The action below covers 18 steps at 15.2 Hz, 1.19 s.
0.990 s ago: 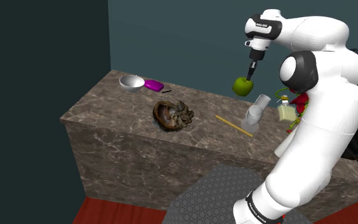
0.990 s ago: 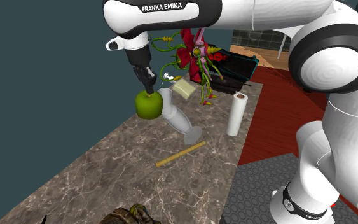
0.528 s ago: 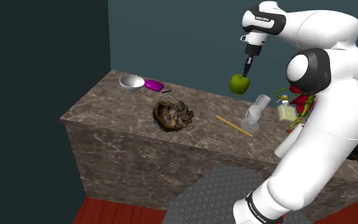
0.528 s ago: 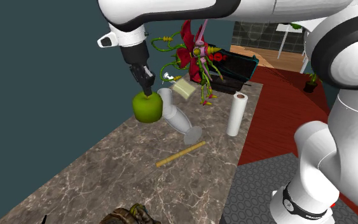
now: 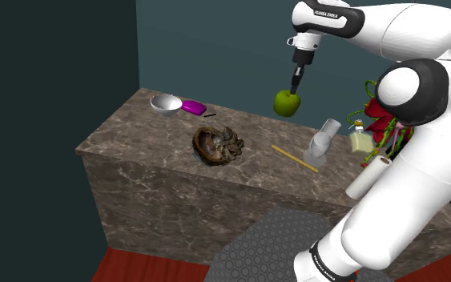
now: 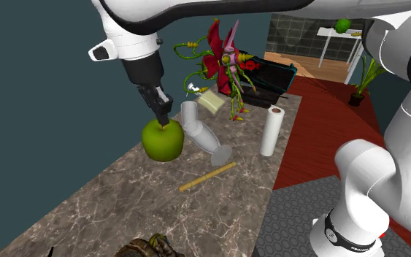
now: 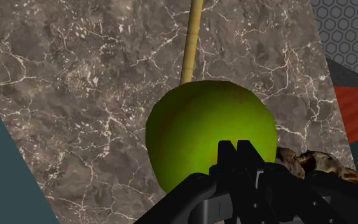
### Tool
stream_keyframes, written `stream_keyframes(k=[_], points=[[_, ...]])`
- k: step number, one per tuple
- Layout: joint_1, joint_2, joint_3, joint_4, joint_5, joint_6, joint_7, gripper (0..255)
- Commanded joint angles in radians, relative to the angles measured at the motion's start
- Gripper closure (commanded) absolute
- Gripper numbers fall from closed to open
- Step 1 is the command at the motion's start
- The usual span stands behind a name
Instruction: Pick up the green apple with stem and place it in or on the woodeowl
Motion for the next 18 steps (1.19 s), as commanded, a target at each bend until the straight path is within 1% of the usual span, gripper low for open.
stream_keyframes(k=[1, 6, 10, 14, 18], points=[[0.027, -0.008, 0.021, 0.008, 0.001, -0.017, 0.049, 255], [0.092, -0.023, 0.075, 0.022, 0.007, -0.052, 0.167, 255], [0.140, -0.015, 0.116, 0.057, 0.021, -0.083, 0.258, 255], [0.186, 0.012, 0.155, 0.116, 0.039, -0.119, 0.344, 255], [0.229, 0.059, 0.190, 0.202, 0.062, -0.160, 0.427, 255]])
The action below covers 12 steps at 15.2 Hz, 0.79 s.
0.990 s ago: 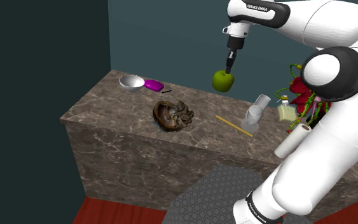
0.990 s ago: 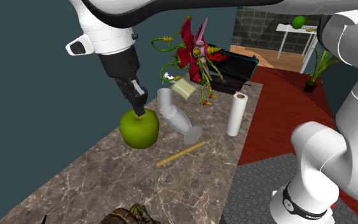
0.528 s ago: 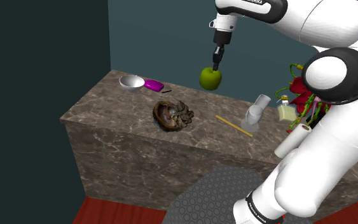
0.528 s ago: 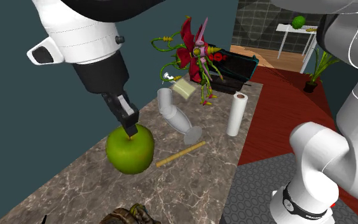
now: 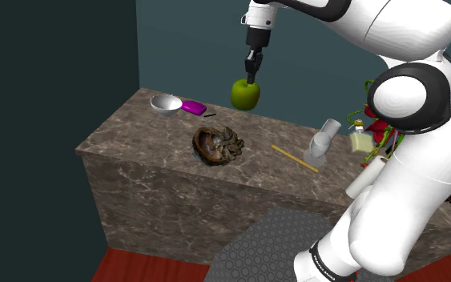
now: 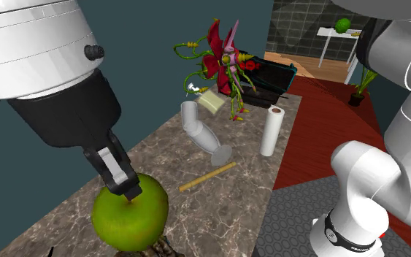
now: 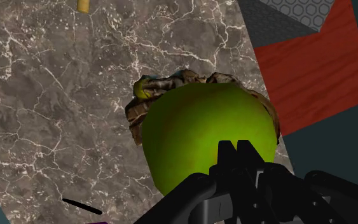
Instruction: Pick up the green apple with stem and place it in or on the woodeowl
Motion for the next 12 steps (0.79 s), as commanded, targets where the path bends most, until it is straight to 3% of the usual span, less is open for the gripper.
stream_keyframes(k=[1, 12], points=[[0.023, 0.030, 0.019, 0.055, 0.013, -0.026, 0.046, 255], [0.035, -0.024, 0.023, -0.167, -0.001, 0.144, 0.056, 255]])
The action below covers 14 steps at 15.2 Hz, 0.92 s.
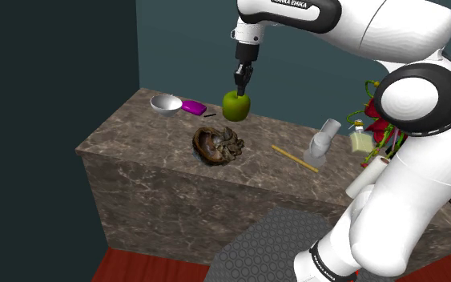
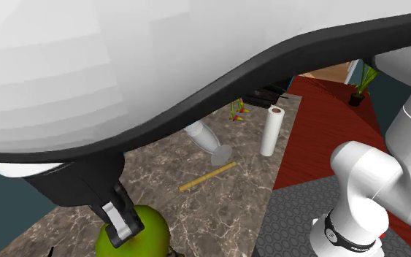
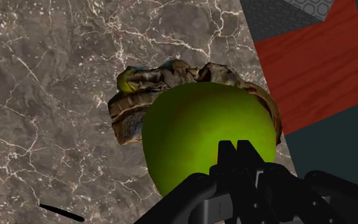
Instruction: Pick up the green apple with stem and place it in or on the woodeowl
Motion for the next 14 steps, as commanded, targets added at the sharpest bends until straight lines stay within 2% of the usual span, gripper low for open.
stream_keyframes(k=[1, 14], points=[[0.001, -0.004, 0.001, -0.032, -0.001, 0.029, 0.001, 255], [0.005, -0.015, 0.003, -0.222, -0.003, 0.207, 0.004, 255]])
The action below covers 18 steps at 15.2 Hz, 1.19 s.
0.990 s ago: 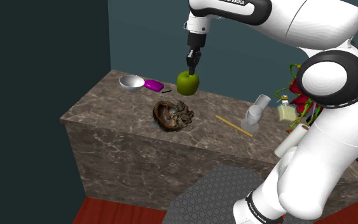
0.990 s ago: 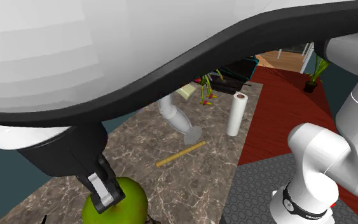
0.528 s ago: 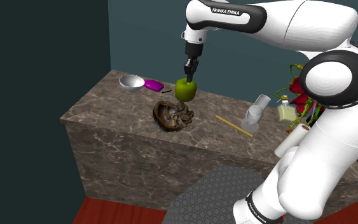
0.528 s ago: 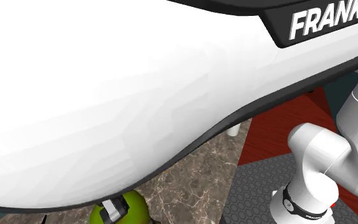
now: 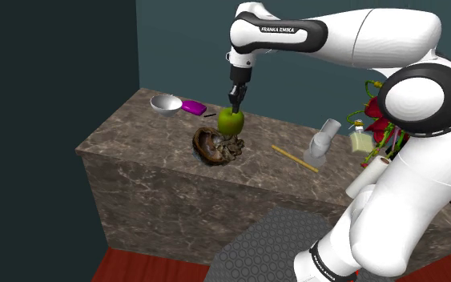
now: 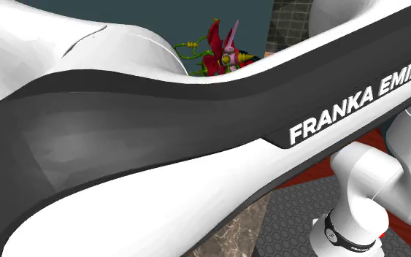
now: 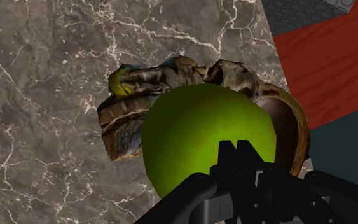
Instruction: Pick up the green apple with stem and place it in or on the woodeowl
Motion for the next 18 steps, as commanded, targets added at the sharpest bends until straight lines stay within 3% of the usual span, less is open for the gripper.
stream_keyframes(k=[1, 9, 10, 15, 18], points=[[0.000, 0.001, 0.000, -0.024, 0.000, 0.025, -0.001, 255], [0.000, 0.001, 0.000, -0.032, 0.000, 0.034, -0.001, 255], [0.000, 0.001, 0.000, -0.032, 0.000, 0.034, -0.001, 0], [0.000, 0.001, 0.000, -0.032, 0.000, 0.034, -0.001, 0], [-0.004, 0.021, -0.002, 0.093, 0.005, -0.071, -0.004, 0]])
